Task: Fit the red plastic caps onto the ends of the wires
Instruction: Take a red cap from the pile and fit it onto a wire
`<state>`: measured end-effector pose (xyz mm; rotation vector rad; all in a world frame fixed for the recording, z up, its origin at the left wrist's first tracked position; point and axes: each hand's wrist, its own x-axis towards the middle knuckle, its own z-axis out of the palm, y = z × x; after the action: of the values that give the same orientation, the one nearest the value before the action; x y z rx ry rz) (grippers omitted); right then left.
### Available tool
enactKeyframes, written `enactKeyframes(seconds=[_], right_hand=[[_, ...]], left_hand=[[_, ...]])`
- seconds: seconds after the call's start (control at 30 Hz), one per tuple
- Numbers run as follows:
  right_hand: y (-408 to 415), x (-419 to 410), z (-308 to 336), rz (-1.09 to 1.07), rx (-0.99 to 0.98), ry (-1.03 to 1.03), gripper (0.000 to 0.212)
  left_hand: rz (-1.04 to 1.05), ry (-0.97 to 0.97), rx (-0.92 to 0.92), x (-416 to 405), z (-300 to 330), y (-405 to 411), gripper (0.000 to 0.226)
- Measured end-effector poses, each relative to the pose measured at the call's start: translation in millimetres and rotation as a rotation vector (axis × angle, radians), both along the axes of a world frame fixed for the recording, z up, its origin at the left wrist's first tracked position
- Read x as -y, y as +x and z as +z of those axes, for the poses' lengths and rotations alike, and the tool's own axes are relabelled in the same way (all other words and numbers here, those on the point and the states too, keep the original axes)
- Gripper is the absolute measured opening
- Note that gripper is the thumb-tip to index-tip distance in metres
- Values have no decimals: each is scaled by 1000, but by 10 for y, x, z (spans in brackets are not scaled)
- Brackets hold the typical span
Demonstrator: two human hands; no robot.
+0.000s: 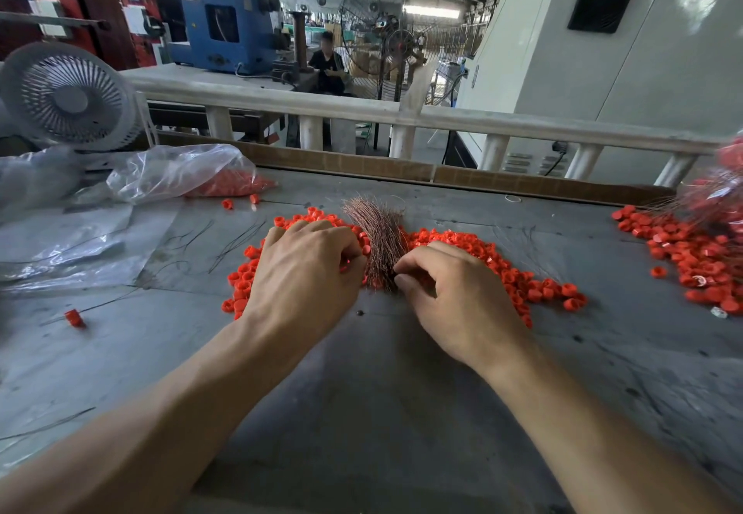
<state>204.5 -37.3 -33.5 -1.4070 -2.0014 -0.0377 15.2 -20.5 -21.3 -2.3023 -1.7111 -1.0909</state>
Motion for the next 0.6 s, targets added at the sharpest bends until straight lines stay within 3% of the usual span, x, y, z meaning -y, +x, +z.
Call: enactKeyframes(seconds=[0.3,0.5,0.57,0.6], right_hand=[[17,-14,-36,46,-74,-16,4],[-12,6,3,115,-232,-64,17],[-44,51,63,188,-239,-42,4],[-57,72,85,215,-243,-11,16]], left_hand=[[-22,174,-100,49,116,6,19],[-260,296,21,137,155,81,14],[-335,287,57,170,160,94,10],[-359,286,67,178,158,96,8]])
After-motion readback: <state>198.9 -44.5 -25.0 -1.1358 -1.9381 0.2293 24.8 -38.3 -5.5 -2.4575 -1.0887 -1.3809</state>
